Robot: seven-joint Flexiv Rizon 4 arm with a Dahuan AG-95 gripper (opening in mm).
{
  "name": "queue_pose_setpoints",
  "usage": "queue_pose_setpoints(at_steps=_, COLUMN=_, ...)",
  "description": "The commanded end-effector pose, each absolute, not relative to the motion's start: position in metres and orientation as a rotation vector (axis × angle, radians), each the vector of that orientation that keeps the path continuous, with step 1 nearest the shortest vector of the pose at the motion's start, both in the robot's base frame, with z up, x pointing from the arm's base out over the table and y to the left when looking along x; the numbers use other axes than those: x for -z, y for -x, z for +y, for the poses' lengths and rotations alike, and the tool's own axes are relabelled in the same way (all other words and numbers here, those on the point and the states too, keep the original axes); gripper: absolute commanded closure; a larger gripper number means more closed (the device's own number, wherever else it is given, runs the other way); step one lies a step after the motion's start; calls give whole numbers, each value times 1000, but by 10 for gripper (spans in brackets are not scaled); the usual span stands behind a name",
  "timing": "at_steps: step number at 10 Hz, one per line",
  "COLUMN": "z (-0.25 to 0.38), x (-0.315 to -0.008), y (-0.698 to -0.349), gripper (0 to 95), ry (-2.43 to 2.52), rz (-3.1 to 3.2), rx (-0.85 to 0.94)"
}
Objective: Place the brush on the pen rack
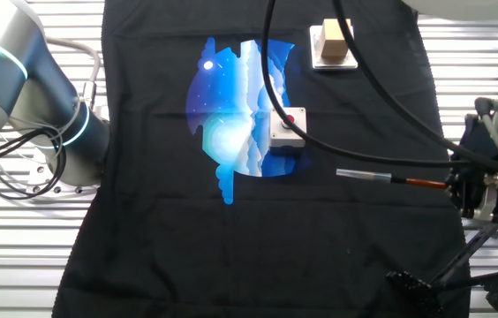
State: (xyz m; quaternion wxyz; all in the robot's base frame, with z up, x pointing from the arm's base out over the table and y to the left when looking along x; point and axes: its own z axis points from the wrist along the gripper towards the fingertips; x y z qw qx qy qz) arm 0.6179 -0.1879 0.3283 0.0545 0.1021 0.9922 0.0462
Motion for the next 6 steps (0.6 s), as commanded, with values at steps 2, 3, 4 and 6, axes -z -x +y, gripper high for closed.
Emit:
queue_pose_setpoints(at_steps=2, z=-188, x=-327, y=-618, gripper=950, ry=-308, rz=3008, rx=-139)
queue_pose_setpoints(at_steps=3, z=-188, x=-326, y=-618, gripper=950, ry=-307, rz=3007, rx=-137)
queue_pose_setpoints(at_steps=4, z=-189, x=-326, y=-618, gripper=950, ry=-307, rz=3006, rx=-137)
queue_pose_setpoints(at_steps=6, z=-190, x=-326, y=-617, gripper=950, ry=-302, rz=3005, rx=-136)
